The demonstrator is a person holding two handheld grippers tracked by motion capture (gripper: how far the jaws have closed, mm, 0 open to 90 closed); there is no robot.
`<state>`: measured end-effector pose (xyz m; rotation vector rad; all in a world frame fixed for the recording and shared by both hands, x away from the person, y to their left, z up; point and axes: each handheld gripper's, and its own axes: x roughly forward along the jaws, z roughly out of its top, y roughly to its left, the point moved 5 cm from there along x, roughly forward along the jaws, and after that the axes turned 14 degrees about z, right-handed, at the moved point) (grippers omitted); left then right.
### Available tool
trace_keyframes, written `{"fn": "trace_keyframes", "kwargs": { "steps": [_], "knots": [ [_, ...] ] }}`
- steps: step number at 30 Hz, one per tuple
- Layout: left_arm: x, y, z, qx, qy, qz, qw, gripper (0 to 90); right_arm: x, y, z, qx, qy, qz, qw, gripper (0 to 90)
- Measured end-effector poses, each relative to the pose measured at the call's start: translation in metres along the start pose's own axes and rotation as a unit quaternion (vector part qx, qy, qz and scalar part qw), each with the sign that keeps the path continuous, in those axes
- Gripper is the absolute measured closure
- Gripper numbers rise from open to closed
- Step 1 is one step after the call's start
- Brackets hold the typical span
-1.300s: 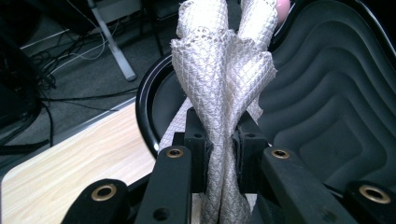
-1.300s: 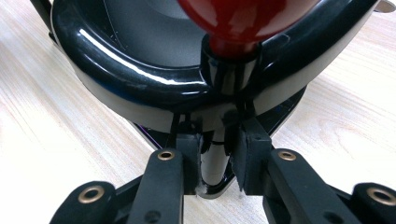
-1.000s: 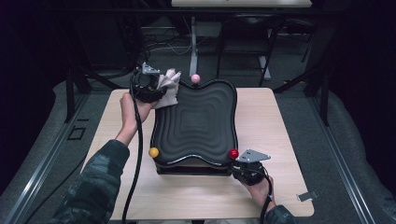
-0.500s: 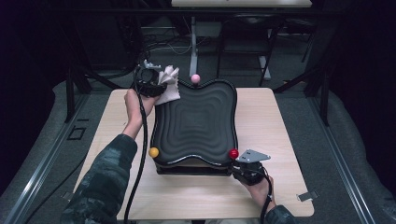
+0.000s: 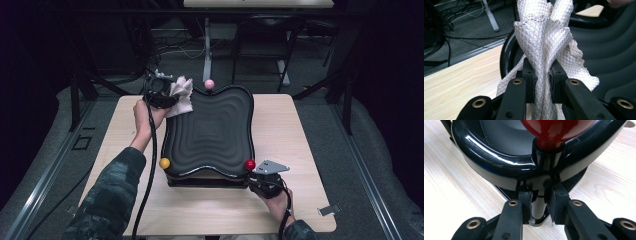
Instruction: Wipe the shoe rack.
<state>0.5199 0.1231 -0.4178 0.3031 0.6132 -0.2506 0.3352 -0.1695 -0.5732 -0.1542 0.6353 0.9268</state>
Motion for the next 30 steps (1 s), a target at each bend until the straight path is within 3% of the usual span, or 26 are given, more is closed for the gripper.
{"fn": "trace_keyframes", "kwargs": {
  "steps": [14,30],
  "knots": [
    [-0.013,-0.013,-0.029,0.022,-0.002,-0.021,0.9995,78.8,0.0,0.0,0.0,0.002,0.001,-0.003,1.0,74.5],
    [-0.029,-0.03,-0.059,0.046,0.017,-0.043,0.9979,78.9,0.0,0.0,0.0,0.003,0.001,-0.004,1.0,74.5]
  ]
}}
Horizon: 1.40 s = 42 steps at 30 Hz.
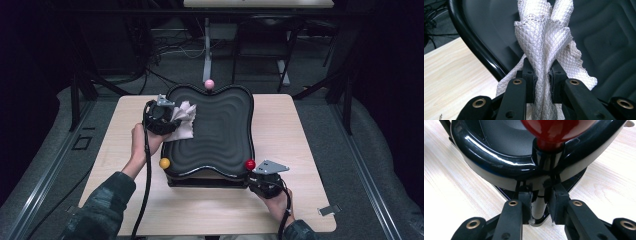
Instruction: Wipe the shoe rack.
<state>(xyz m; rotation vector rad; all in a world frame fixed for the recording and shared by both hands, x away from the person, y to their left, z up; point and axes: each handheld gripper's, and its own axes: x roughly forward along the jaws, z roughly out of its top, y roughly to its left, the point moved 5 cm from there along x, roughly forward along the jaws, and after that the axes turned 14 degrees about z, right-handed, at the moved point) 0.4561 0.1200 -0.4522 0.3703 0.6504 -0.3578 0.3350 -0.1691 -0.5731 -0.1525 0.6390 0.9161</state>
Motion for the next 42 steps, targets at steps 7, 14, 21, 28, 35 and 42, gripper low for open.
{"fn": "trace_keyframes", "kwargs": {
  "steps": [7,14,21,28,35,42],
  "knots": [
    [-0.006,-0.008,-0.014,0.008,0.005,-0.014,0.9999,78.8,0.0,0.0,0.0,0.0,0.003,0.0,1.0,74.5],
    [-0.012,-0.014,-0.028,0.016,0.011,-0.024,0.9995,78.7,0.0,0.0,0.0,0.0,0.004,-0.001,1.0,74.5],
    [-0.017,-0.022,-0.038,0.025,0.021,-0.038,0.9988,78.7,0.0,0.0,0.0,-0.001,0.002,-0.002,1.0,74.5],
    [-0.021,-0.028,-0.044,0.031,0.03,-0.052,0.9977,78.6,0.0,0.0,0.0,-0.001,0.005,-0.002,1.0,74.4],
    [-0.023,-0.033,-0.049,0.034,0.037,-0.061,0.9969,78.6,0.0,0.0,0.0,-0.001,0.006,-0.002,1.0,74.4],
    [-0.025,-0.037,-0.052,0.046,0.044,-0.07,0.9956,78.6,0.0,0.0,0.0,-0.001,0.006,-0.003,1.0,74.5]
  ]
}}
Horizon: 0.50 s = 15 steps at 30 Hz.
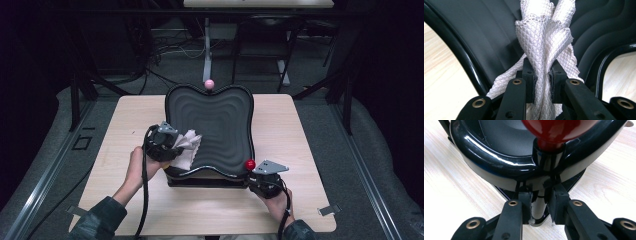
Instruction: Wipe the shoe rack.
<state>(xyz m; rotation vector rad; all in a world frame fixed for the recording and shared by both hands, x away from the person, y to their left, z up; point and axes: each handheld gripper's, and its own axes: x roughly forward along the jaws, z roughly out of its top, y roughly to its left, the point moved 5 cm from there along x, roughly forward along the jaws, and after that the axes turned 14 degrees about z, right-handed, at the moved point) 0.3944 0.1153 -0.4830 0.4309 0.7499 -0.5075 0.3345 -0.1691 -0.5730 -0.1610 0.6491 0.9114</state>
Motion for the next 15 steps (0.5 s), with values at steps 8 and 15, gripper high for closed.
{"fn": "trace_keyframes", "kwargs": {
  "steps": [8,15],
  "knots": [
    [0.0,-0.002,0.001,0.01,0.005,0.002,0.9999,78.6,0.0,0.0,0.0,0.0,0.0,0.0,1.0,74.4],
    [0.002,0.005,0.009,0.005,0.004,0.007,1.0,78.4,0.001,0.0,0.0,-0.002,-0.003,0.001,1.0,74.4]
  ]
}}
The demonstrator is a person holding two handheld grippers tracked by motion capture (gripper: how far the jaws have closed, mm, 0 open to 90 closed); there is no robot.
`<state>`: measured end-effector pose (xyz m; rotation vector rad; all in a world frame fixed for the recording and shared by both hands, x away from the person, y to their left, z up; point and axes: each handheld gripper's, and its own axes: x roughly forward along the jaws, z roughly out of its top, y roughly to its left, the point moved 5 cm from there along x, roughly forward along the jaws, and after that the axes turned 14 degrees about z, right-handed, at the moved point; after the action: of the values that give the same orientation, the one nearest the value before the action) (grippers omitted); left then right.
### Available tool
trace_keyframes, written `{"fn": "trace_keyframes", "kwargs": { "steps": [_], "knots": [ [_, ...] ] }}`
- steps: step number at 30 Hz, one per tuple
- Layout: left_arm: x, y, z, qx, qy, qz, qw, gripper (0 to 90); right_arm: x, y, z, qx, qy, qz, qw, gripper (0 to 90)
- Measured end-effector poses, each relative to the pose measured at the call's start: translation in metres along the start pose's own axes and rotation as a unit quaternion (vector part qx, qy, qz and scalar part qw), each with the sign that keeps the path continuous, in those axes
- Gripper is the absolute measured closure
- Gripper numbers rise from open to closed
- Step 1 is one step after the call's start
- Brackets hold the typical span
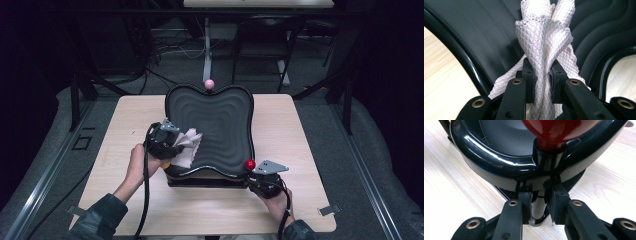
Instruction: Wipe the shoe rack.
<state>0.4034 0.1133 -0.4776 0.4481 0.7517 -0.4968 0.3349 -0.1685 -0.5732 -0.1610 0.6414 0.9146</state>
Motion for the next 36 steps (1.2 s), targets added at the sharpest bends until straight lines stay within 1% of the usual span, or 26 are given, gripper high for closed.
{"fn": "trace_keyframes", "kwargs": {
  "steps": [2,4,6,7,10,12,14,16,17,18,21,22,23,26,29,30,34,36],
  "knots": [
    [0.001,0.003,0.003,-0.003,-0.001,0.003,1.0,78.3,-0.001,0.0,0.0,0.0,0.005,-0.001,1.0,74.5],
    [0.002,0.005,0.006,-0.005,-0.001,0.005,1.0,78.2,0.0,0.0,0.0,-0.001,0.001,-0.001,1.0,74.4],
    [0.003,0.008,0.01,-0.009,-0.002,0.006,0.9999,78.2,-0.001,0.0,0.0,0.0,0.005,-0.001,1.0,74.5],
    [0.003,0.009,0.012,-0.009,-0.002,0.008,0.9999,78.2,0.0,0.0,0.0,-0.001,0.001,-0.001,1.0,74.5],
    [0.004,0.012,0.016,-0.012,-0.003,0.01,0.9999,78.2,0.0,0.0,0.0,-0.001,0.0,0.0,1.0,74.5],
    [0.005,0.014,0.019,-0.015,-0.003,0.01,0.9998,78.2,-0.001,0.0,0.0,-0.001,0.006,0.0,1.0,74.5],
    [0.006,0.016,0.022,-0.017,-0.004,0.011,0.9998,78.2,0.0,0.0,0.0,-0.001,0.001,-0.001,1.0,74.5],
    [0.007,0.018,0.025,-0.019,-0.004,0.014,0.9997,78.2,0.0,0.0,0.0,-0.001,0.005,-0.001,1.0,74.5],
    [0.007,0.019,0.026,-0.02,-0.005,0.015,0.9997,78.2,0.0,0.0,0.0,-0.001,0.001,-0.001,1.0,74.5],
    [0.008,0.021,0.028,-0.02,-0.004,0.017,0.9997,78.2,-0.001,0.0,0.0,-0.001,0.006,-0.001,1.0,74.5],
    [0.009,0.024,0.032,-0.023,-0.006,0.021,0.9995,78.2,-0.001,0.0,0.0,-0.001,0.005,0.0,1.0,74.5],
    [0.009,0.025,0.033,-0.025,-0.007,0.021,0.9994,78.2,0.0,0.0,0.0,-0.001,0.001,-0.001,1.0,74.5],
    [0.009,0.026,0.035,-0.024,-0.008,0.026,0.9994,78.2,-0.001,0.0,0.0,-0.001,0.005,0.0,1.0,74.5],
    [0.011,0.03,0.041,-0.028,-0.011,0.033,0.999,78.0,-0.001,0.0,0.0,0.0,0.005,0.0,1.0,74.5],
    [0.012,0.035,0.046,-0.032,-0.012,0.039,0.9986,78.0,0.0,0.0,0.0,0.0,0.005,-0.001,1.0,74.5],
    [0.013,0.036,0.048,-0.032,-0.012,0.044,0.9984,78.0,0.0,0.0,0.0,0.0,0.005,-0.001,1.0,74.5],
    [0.015,0.04,0.055,-0.033,-0.015,0.055,0.9978,77.9,0.0,0.0,0.0,0.0,0.005,-0.001,1.0,74.5],
    [0.016,0.043,0.059,-0.036,-0.015,0.058,0.9975,77.9,0.0,0.0,0.0,0.0,0.001,-0.001,1.0,74.5]
  ]
}}
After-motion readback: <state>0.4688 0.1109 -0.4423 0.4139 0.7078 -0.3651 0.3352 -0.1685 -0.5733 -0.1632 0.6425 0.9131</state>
